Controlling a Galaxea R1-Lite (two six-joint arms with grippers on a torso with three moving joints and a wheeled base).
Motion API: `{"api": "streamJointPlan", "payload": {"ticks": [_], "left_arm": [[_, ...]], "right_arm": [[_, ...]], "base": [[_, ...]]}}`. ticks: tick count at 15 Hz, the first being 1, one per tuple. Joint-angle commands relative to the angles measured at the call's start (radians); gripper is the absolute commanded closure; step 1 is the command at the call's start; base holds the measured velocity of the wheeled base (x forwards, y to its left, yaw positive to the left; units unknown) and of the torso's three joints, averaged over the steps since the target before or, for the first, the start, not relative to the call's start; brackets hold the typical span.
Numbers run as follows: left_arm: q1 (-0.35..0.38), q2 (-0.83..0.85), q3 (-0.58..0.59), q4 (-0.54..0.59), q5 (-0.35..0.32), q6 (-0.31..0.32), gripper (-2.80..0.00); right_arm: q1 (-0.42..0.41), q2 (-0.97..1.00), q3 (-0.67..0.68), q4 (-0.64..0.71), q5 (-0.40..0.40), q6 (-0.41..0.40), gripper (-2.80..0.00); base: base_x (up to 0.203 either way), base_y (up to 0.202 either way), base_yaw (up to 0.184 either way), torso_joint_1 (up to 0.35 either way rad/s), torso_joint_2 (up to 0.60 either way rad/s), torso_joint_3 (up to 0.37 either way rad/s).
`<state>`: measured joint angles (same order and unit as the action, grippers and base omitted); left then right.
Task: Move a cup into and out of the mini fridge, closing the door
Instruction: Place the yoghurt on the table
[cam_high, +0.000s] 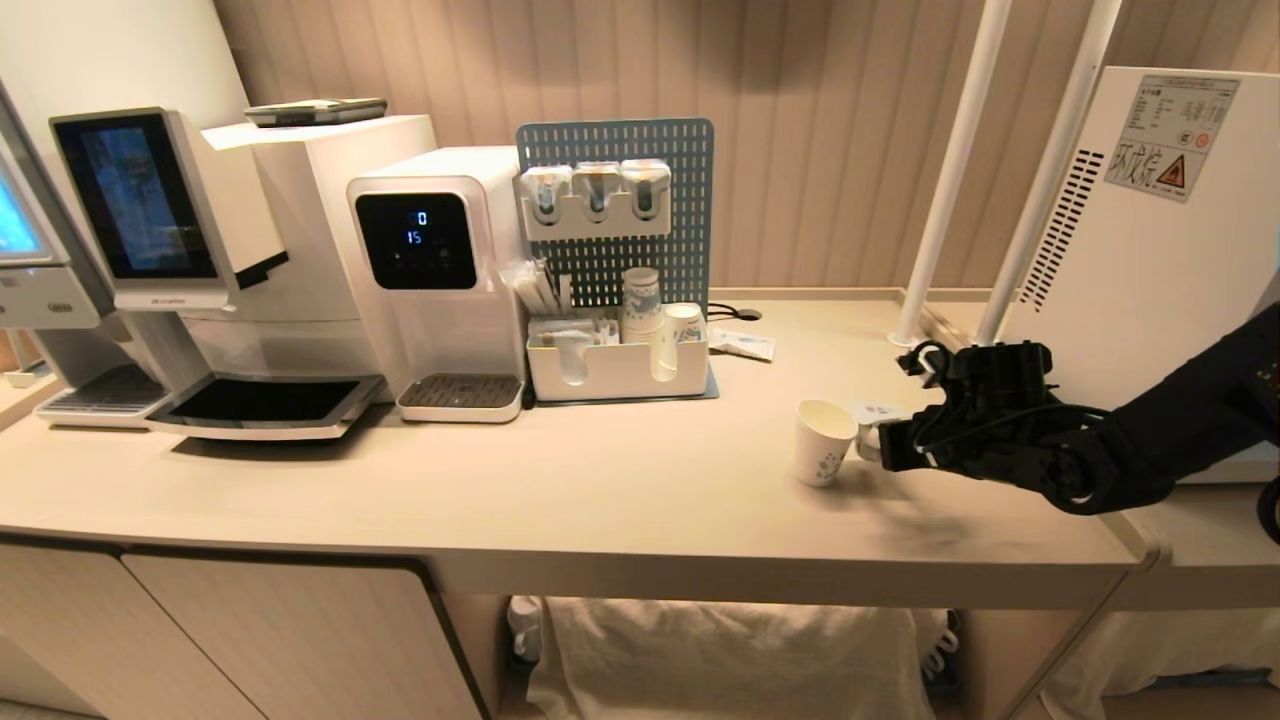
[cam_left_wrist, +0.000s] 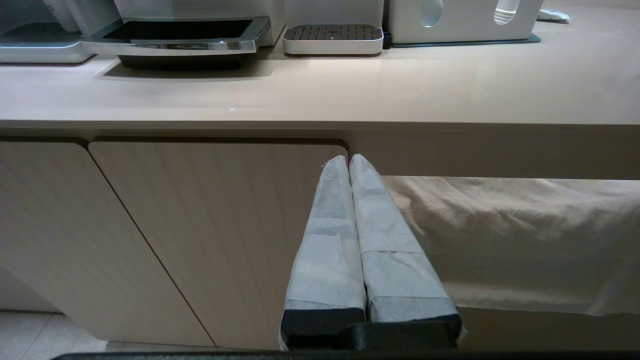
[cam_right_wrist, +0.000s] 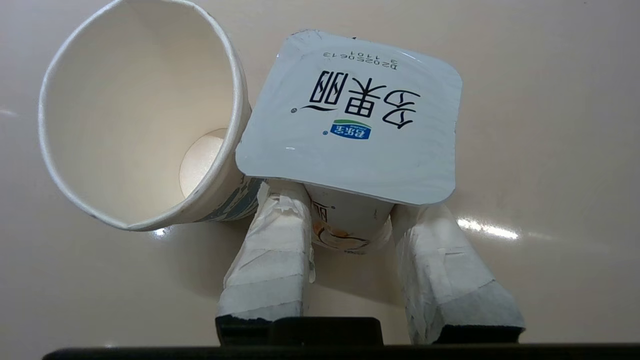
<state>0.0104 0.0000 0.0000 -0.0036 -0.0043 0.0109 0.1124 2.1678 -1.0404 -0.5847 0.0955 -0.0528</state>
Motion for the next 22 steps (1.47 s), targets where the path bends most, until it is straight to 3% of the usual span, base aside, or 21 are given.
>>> {"api": "streamJointPlan", "payload": {"ticks": [1, 7, 11, 14, 15, 22], "left_arm": [[0.000, 0.000, 0.000, 0.001, 0.000, 0.000, 0.00], [0.000, 0.000, 0.000, -0.001, 0.000, 0.000, 0.00], [0.000, 0.000, 0.000, -0.001, 0.000, 0.000, 0.00], [0.000, 0.000, 0.000, 0.001, 0.000, 0.000, 0.00], [0.000, 0.000, 0.000, -0.001, 0.000, 0.000, 0.00], [0.000, 0.000, 0.000, -0.001, 0.000, 0.000, 0.00]], "right_arm": [[0.007, 0.044, -0.002, -0.030, -0.002, -0.002, 0.00], [-0.025, 0.069, -0.011, -0.077, -0.007, -0.005, 0.00], [-0.057, 0.085, -0.017, -0.083, -0.088, -0.009, 0.00], [-0.059, 0.105, -0.023, -0.129, -0.089, -0.007, 0.00], [-0.059, 0.108, -0.022, -0.152, -0.089, -0.003, -2.80], [-0.059, 0.085, 0.008, -0.158, -0.081, -0.004, -2.80]], "base": [[0.000, 0.000, 0.000, 0.000, 0.00, 0.000], [0.000, 0.000, 0.000, 0.000, 0.00, 0.000], [0.000, 0.000, 0.000, 0.000, 0.00, 0.000], [0.000, 0.000, 0.000, 0.000, 0.00, 0.000], [0.000, 0.000, 0.000, 0.000, 0.00, 0.000], [0.000, 0.000, 0.000, 0.000, 0.00, 0.000]]}}
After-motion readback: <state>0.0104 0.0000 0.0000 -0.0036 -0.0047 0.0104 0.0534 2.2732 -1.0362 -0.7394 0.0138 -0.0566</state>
